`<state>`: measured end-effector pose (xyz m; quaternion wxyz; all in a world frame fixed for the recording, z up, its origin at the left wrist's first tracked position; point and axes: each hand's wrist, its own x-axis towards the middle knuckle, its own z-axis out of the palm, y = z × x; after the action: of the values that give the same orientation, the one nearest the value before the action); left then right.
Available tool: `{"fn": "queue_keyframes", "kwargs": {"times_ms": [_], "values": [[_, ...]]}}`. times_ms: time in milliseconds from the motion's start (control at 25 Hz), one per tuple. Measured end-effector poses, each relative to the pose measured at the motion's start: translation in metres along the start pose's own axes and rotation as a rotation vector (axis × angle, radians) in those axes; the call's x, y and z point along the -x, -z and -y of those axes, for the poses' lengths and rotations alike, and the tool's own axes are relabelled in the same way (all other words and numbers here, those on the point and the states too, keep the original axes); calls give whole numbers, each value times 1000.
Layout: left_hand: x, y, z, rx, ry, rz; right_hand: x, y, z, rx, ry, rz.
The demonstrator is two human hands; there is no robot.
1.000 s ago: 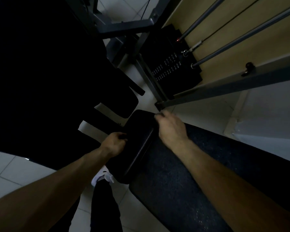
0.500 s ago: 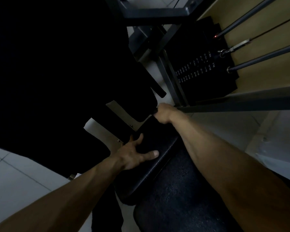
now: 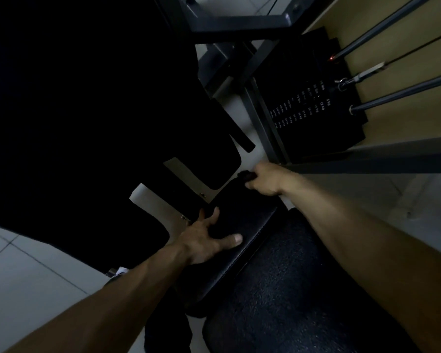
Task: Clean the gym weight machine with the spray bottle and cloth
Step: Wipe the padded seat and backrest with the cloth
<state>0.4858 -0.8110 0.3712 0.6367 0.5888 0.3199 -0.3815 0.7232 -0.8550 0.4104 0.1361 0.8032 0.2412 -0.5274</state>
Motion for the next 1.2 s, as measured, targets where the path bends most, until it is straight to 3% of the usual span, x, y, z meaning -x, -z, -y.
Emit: {"fn": "queue_keyframes", "kwargs": {"times_ms": [80,160,280,400,520,640,760,840,920,960,1040,1200], "values": [[2,-3,0,17,4,-10,-20,-14,8,-144,-1,-48],[4,-4,-1,26,-10,-19,-21,-12,9,-103,27,-45],[6,-3,-1,49,0,-26,18,-3,-3,281,134,8],[9,-3,-5,67,-10,-18,65,-25,-7,624,239,-73],[19,4,3,117,-46,-12,51,-38,-2,529,238,-177],[30,9,25,108,-127,-24,30,-50,29,487,71,-314],[36,6,44,128,-119,-66,51,-105,72,466,280,-218],[35,1,50,108,-134,-101,69,-131,80,227,387,-183],[39,0,51,111,-159,-133,61,-119,73,16,320,-344],[42,1,49,125,-159,-129,58,-108,66,55,287,-408],[44,5,45,156,-140,-98,55,-99,46,355,289,-498],[42,12,44,94,-92,-20,74,-109,20,627,410,-367]]}}
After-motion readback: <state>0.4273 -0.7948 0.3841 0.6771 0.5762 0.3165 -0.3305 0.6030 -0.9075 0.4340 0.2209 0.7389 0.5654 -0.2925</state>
